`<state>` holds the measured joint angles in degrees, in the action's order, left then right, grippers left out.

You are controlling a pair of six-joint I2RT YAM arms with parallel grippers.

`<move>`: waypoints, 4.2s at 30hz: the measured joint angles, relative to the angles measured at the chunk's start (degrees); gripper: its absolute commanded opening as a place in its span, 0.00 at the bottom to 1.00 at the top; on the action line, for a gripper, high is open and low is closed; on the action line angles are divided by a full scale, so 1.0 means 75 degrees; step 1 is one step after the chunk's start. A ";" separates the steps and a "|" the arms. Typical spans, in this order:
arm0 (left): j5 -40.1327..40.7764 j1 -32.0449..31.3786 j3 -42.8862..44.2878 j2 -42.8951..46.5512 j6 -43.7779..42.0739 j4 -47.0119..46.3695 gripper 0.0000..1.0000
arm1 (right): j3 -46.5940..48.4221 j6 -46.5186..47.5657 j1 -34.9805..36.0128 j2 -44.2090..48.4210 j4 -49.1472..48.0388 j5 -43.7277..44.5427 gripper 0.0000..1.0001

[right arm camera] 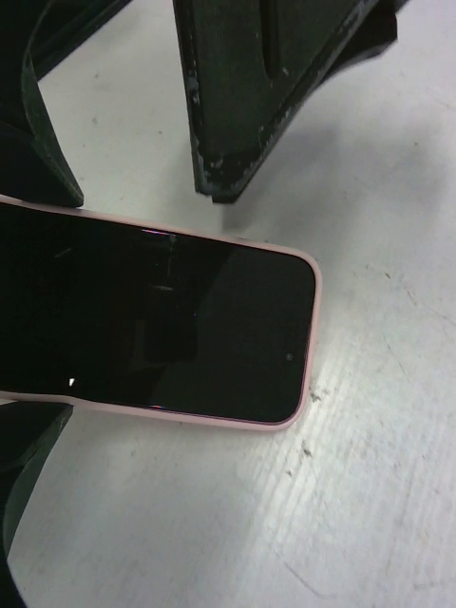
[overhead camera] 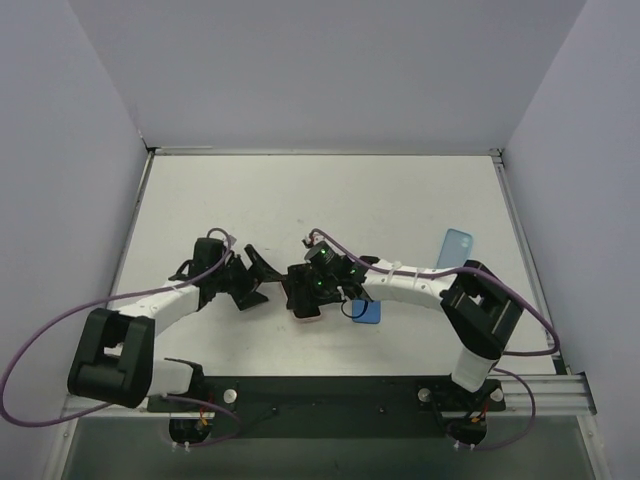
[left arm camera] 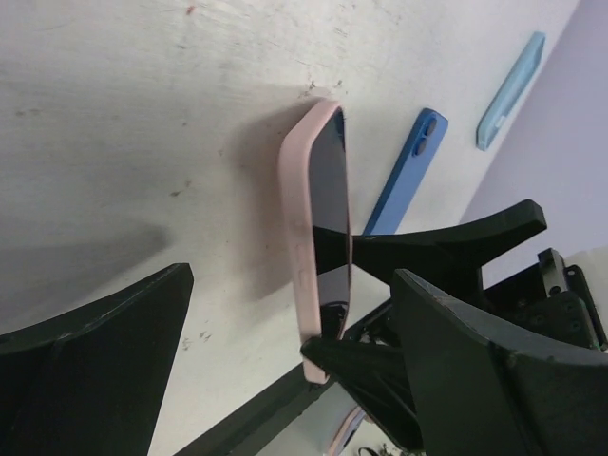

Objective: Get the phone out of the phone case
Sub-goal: Pick up the phone at the center of the board, then remove the phone case from the phone.

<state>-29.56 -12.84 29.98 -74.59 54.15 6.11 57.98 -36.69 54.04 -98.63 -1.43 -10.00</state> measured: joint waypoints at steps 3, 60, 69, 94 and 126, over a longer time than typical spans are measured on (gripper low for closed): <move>-0.0449 -0.0038 -0.0268 -0.0315 0.0428 -0.0973 0.97 | -0.0108 -0.0076 0.0009 0.0000 -0.0262 -0.0323 0.18; -0.1507 -0.0373 -0.0052 -0.0772 0.4185 -0.7699 0.00 | -0.3955 -0.5362 -0.2465 0.3130 -0.6805 -0.3258 0.11; -0.1294 -0.0271 -0.0052 -0.0772 0.4401 -0.7898 0.00 | -0.4211 -0.6831 -0.2559 0.2229 -0.8929 -0.3395 0.00; 0.1201 -0.0178 0.0924 -0.0720 0.4870 -0.9533 0.00 | -0.1574 -0.9923 -0.2661 0.0580 -1.0133 -0.2148 0.00; 0.2734 -0.0507 0.4095 -0.1690 0.5010 -0.9640 0.00 | 0.2186 -1.0366 -0.2500 -0.1026 -1.0940 -0.0050 0.00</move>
<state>-9.06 -16.64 60.69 -87.26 91.72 -66.19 74.37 -114.43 35.29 -106.32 -83.48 -10.37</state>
